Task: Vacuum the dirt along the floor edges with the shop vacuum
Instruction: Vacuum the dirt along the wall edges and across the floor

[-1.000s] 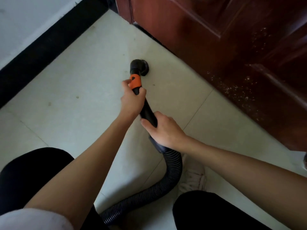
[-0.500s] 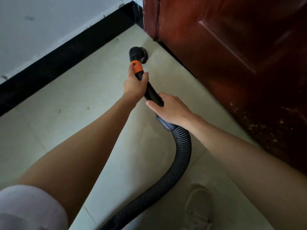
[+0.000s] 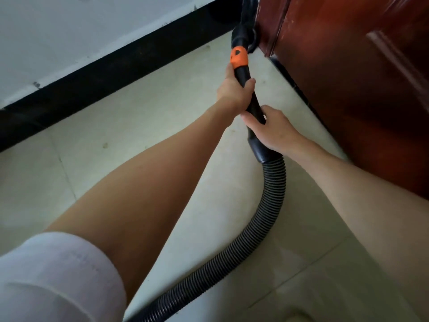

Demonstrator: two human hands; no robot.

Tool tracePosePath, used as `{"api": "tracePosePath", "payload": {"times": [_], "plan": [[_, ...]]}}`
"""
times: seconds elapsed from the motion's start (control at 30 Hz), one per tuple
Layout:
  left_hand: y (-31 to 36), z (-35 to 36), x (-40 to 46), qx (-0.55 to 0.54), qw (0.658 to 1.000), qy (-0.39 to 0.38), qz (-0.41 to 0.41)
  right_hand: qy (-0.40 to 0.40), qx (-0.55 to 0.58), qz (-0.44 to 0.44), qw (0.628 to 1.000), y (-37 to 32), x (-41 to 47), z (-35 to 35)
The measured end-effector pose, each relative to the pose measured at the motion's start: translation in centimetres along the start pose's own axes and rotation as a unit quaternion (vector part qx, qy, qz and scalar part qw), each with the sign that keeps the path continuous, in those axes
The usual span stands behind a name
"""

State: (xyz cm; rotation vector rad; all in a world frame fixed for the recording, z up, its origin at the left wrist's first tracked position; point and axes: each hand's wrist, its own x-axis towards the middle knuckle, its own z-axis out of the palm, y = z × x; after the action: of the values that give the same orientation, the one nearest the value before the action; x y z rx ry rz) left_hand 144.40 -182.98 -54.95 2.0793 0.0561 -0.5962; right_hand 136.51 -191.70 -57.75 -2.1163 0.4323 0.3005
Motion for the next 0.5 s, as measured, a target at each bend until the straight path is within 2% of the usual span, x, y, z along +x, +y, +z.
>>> {"api": "tracePosePath", "payload": {"times": [0.17, 0.33, 0.4, 0.5], "plan": [[-1.9, -2.5, -3.1, 0.004, 1.000, 0.017, -0.023, -0.042, -0.018, 0.024, 0.999, -2.6, -3.2, 2.2], [-3.1, -7.3, -10.2, 0.008, 0.992, -0.009, -0.123, -0.156, -0.089, 0.065, 0.982, -7.5, -9.8, 3.2], [-2.3, -9.4, -13.0, 0.022, 0.988, -0.024, -0.148, -0.192, -0.094, 0.083, 0.973, -10.1, -12.4, 3.0], [0.6, -12.7, -16.8, 0.044, 0.988, -0.018, -0.145, -0.205, -0.078, 0.102, 0.970, -14.8, -15.9, 1.9]]}}
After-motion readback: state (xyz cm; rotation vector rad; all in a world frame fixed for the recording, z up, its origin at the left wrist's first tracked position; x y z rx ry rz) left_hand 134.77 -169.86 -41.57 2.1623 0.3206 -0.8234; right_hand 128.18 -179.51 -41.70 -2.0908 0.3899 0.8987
